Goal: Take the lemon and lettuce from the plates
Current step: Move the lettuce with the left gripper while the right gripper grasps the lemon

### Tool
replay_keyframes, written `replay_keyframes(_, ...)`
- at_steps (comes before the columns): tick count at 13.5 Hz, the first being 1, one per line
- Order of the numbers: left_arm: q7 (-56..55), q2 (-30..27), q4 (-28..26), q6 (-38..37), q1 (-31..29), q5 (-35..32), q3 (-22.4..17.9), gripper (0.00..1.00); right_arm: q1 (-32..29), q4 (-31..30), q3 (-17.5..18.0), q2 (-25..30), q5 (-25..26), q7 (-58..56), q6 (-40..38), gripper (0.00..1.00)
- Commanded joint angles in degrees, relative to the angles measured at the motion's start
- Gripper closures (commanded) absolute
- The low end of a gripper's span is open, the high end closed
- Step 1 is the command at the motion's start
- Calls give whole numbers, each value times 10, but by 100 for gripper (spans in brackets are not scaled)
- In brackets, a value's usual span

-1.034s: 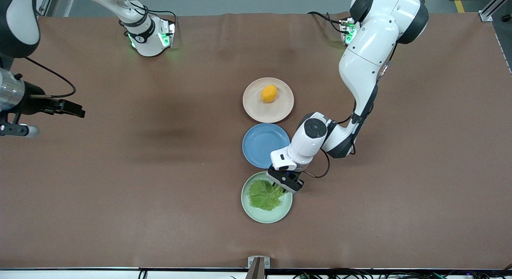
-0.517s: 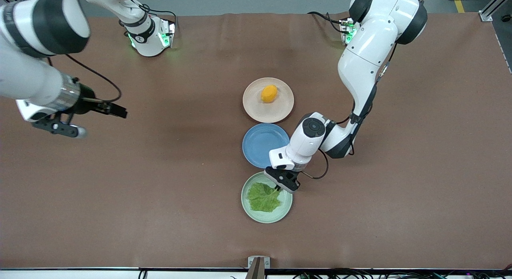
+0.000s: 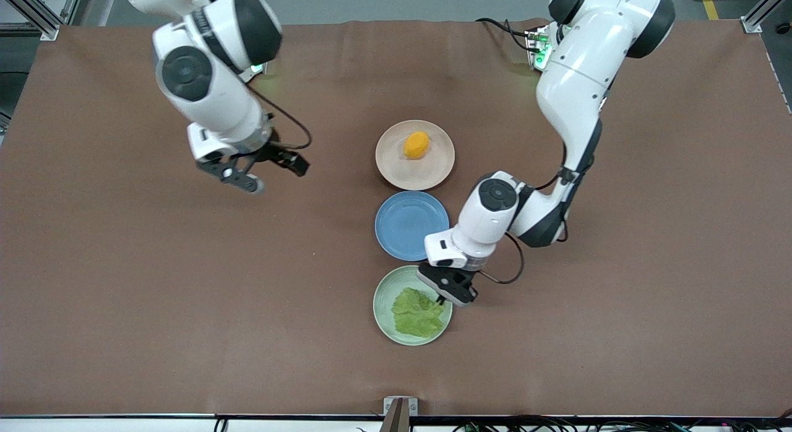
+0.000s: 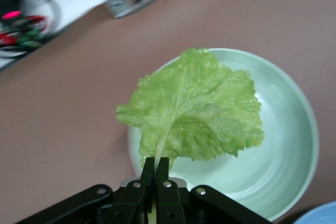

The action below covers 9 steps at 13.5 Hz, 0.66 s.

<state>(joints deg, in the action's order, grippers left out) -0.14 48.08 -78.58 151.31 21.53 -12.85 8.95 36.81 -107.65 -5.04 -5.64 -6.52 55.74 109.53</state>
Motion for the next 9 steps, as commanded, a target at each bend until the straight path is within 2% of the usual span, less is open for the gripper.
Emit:
replay_keyframes(1,8,-114,-81,-104,-73,-8,37,99,79,-40,-8,6,-2,93,62,0)
replay_keyframes(4,3,-158,-85,-250,-137,15,61,99,155,-53,-8,-34,0,182,134,0)
replay_keyframes(6,2,-170,-104,-290,-173,15,61,99,194,-53,-8,-74,0,227,184,0)
replay_keyframes(9,-3,-196,-192,-290,-240,8,61,97,250,-42,-9,-152,9,308,256,0)
